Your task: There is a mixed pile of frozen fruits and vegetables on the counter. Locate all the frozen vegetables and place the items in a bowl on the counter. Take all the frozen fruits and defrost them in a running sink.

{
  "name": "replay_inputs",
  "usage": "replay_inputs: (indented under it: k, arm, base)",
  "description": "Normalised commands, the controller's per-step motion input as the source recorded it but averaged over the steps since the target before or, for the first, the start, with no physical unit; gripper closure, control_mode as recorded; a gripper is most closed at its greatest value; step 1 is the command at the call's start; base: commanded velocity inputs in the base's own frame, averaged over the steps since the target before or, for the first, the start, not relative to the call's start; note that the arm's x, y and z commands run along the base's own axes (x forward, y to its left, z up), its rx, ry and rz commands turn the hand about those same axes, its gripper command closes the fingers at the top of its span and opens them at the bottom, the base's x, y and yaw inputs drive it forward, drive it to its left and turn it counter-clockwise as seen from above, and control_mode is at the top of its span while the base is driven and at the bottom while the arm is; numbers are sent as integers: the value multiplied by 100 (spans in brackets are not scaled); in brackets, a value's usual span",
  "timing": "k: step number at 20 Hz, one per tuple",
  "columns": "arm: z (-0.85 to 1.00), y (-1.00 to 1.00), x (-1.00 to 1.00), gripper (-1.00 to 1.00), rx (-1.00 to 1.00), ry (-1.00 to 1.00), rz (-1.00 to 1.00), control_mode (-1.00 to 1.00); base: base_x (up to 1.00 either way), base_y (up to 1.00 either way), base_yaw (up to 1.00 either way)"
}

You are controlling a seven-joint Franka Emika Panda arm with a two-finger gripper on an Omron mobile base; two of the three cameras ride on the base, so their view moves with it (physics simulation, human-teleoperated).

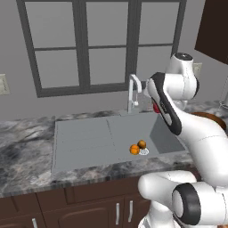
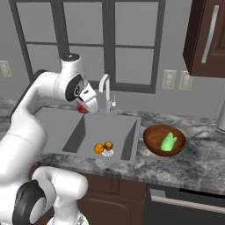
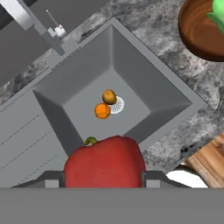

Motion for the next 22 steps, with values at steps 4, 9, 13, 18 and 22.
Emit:
replay_inputs:
  k: [4, 9, 13, 18, 22]
  arm:
    - [-1, -71, -14, 100, -2, -10, 0, -100]
    - [-2, -82, -14, 100, 0, -7, 0, -100]
    - [0, -74, -13, 100, -2, -11, 0, -100]
    - [0, -49, -2, 100, -6, -12, -1, -100]
    - [0, -56, 0, 100, -8, -6, -3, -100]
  base:
    - [0, 0, 0]
    - [0, 0, 0]
    - [0, 0, 0]
    - [0, 0, 0]
    - [0, 0, 0]
